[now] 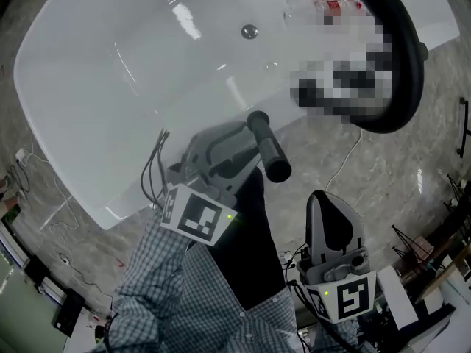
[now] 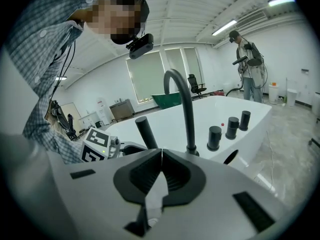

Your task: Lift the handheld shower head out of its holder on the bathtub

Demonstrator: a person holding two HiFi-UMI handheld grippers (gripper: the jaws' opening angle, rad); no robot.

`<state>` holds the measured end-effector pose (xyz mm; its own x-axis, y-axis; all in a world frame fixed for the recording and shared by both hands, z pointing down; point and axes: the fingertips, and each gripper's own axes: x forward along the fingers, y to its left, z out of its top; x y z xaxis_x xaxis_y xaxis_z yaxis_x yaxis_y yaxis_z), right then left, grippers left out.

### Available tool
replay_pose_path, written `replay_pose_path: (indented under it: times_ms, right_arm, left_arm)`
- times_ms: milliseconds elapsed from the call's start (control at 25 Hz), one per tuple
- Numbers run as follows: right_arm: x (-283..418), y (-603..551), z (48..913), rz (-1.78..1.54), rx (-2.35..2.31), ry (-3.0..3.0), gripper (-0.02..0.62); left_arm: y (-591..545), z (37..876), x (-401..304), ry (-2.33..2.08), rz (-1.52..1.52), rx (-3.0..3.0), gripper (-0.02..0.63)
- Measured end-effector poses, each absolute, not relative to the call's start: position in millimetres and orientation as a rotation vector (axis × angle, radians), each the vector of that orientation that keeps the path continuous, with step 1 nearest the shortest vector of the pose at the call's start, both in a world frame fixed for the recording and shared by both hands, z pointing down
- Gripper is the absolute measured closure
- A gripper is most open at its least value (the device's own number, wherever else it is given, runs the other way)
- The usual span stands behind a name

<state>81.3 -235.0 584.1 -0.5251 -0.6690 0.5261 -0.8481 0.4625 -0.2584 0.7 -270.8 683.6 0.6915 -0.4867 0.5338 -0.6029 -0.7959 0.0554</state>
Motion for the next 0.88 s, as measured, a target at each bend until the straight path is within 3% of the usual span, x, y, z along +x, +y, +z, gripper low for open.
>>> replay_pose_path:
  times_ms: [640,880]
  right_arm:
    - [113,-231,611,0.827,1.343,-2.306,0.578]
    - [115,-233,616,0.854,1.348,-2.308,0.578]
  left_arm:
    - [-292,707,30,-0.923,0.898,2.762,0.433]
    - [-295,711,29,-0.963,0.867,2.747,0.463]
